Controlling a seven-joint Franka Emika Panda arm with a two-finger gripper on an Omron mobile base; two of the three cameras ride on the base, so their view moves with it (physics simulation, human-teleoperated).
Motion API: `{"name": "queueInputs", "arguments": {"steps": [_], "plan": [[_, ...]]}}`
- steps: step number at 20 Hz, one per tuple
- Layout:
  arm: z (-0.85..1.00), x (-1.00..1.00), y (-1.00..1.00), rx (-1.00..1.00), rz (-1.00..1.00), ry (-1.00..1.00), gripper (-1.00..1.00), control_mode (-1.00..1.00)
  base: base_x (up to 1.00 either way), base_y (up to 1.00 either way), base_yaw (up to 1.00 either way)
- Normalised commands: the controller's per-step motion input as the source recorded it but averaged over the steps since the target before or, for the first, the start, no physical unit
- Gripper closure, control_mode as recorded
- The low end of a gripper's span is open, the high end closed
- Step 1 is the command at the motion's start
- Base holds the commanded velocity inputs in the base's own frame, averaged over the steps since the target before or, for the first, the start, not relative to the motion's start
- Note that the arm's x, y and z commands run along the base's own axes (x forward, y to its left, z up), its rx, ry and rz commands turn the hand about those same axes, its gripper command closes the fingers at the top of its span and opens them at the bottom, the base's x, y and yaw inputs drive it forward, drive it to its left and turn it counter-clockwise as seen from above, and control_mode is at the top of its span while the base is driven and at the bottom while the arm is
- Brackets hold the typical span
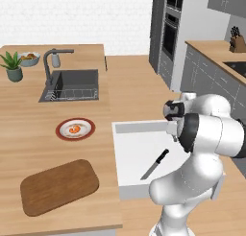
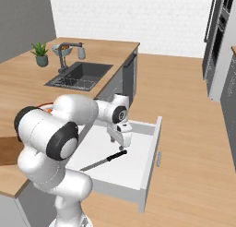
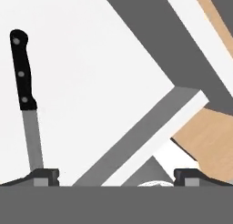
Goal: Pick up the knife from the drawer and place it on the cutting board. Then place the meat from the plate to the cutting board.
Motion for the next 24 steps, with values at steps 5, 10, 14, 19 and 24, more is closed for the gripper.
{"name": "queueInputs", "arguments": {"steps": [5, 10, 14, 19, 24], "plan": [[-0.89, 0.64, 0.04, 0.07, 0.0, 0.05, -1.0, -1.0, 0.0, 0.0, 0.0], [-0.6, 0.34, 0.0, 0.13, 0.01, 0.0, -1.0, -1.0, 0.0, 0.0, 0.0], [-0.43, 0.4, 0.18, 0.03, -0.01, 0.0, -1.0, -1.0, 0.0, 0.0, 0.0], [-0.33, 0.3, 0.29, -0.1, -0.03, 0.0, -1.0, -1.0, 0.0, 0.0, 0.0], [-0.65, 0.09, 0.09, -0.17, -0.01, 0.0, -1.0, -1.0, 0.0, 0.0, 0.0]]}}
